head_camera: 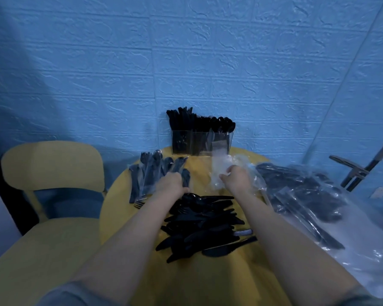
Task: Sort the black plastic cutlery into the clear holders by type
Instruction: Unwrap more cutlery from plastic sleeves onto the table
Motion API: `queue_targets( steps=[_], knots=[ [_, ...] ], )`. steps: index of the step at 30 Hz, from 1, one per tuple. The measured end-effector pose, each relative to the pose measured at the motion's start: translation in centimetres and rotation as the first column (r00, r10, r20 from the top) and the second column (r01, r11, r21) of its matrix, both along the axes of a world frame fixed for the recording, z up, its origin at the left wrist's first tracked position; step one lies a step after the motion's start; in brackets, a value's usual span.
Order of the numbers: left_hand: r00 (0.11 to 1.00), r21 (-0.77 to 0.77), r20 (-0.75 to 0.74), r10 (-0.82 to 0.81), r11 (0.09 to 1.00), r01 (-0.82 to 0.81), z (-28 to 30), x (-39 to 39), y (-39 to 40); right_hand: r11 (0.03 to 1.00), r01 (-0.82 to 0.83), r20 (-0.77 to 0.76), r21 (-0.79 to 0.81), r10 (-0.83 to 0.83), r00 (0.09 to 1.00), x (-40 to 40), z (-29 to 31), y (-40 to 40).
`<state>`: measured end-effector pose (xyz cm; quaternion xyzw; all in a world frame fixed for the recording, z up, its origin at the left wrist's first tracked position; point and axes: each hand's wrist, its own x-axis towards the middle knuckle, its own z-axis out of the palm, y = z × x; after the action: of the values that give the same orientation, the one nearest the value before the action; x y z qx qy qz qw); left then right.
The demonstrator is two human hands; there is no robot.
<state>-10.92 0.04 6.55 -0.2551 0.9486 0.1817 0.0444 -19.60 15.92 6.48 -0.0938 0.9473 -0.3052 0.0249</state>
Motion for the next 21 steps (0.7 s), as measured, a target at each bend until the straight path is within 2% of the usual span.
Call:
queue_targets(
  steps=[4, 8, 11, 13, 17, 19, 21],
  knots=[
    [1.000, 0.048, 0.017, 0.023, 0.999, -0.023, 0.2, -0.6, -0.2, 0.994, -0.006, -0.139, 0.111, 0.021, 0.990, 0.1, -0.3, 0.5],
    [0.995, 0.090, -0.058, 0.078, 0.993, -0.073, 0.3, -0.8, -0.6, 0.999, -0.017, -0.260, 0.048, 0.029, 0.965, 0.9, -0.1, 0.6],
    [0.967, 0.160, -0.216, 0.133, 0.982, -0.099, 0.6, -0.4, -0.8, 0.995, -0.089, -0.300, -0.047, 0.071, 0.951, 2.0, 0.0, 0.8],
    [0.922, 0.260, -0.341, 0.186, 0.961, -0.098, 1.1, 0.1, -0.8, 0.980, -0.163, -0.273, -0.117, 0.126, 0.954, 2.8, 0.1, 0.8],
    [0.798, 0.464, -0.521, 0.304, 0.885, -0.034, 2.6, 1.5, -0.3, 0.897, -0.334, -0.092, -0.291, 0.321, 0.943, 4.9, 0.8, 0.0],
    [0.740, 0.567, -0.570, 0.358, 0.823, 0.038, 3.5, 2.0, 0.2, 0.851, -0.369, -0.057, -0.374, 0.376, 0.925, 5.8, 1.1, -0.8],
    [0.699, 0.682, -0.579, 0.420, 0.719, 0.133, 4.3, 2.7, 1.0, 0.825, -0.380, -0.085, -0.418, 0.381, 0.921, 6.5, 1.3, -1.4]
  ],
)
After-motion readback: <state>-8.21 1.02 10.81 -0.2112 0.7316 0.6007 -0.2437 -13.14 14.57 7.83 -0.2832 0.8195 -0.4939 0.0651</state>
